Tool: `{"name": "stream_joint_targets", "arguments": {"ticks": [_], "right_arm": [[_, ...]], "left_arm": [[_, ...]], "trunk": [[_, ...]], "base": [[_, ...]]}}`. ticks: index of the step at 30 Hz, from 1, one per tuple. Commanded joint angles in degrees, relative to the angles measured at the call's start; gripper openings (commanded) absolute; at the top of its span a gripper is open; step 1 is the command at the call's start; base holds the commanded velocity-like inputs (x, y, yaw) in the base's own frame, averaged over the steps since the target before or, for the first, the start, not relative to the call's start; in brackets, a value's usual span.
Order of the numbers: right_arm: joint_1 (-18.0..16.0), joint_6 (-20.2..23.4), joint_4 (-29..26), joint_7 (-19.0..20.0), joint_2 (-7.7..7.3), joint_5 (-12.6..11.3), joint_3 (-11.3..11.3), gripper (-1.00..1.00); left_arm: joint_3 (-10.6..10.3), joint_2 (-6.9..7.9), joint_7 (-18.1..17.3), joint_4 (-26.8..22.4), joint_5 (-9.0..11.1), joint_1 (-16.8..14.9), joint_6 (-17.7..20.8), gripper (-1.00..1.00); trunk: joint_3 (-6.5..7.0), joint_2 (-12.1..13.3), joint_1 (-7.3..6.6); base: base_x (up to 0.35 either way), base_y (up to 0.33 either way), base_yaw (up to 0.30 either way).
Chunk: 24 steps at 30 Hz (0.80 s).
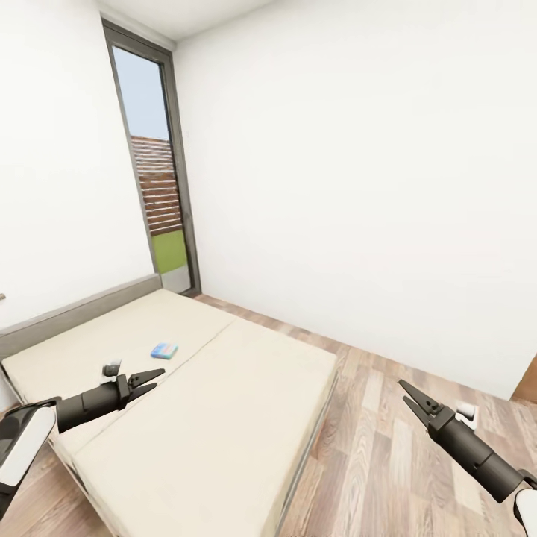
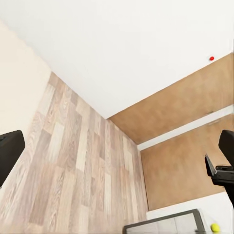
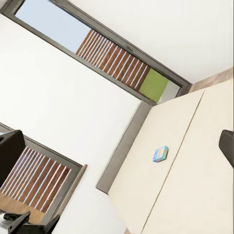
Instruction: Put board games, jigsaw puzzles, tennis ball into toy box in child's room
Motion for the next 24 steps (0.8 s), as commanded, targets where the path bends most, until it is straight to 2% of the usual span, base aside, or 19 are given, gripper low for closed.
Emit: {"name": "stream_joint_targets", "arguments": {"ticks": [1, 15, 24], "right_arm": [[-0.04, 0.36, 0.02, 0.09, 0.03, -0.14, -0.06, 1.00], [-0.04, 0.36, 0.02, 0.08, 0.01, -0.16, -0.06, 1.00], [-0.04, 0.36, 0.02, 0.10, 0.01, -0.16, -0.06, 1.00]], "left_arm": [[0.06, 0.02, -0.15, 0.00, 0.01, 0.00, 0.25, 1.00], [0.06, 0.05, -0.15, 0.00, 0.01, 0.00, 0.25, 1.00], [0.06, 0.06, -0.15, 0.00, 0.02, 0.00, 0.25, 1.00]], "trunk": [[-0.05, -0.04, 0.02], [-0.41, -0.04, 0.02], [-0.65, -0.04, 0.02]], "base": [[0.000, 0.009, -0.246], [0.000, 0.088, -0.246], [0.000, 0.195, -0.246]]}}
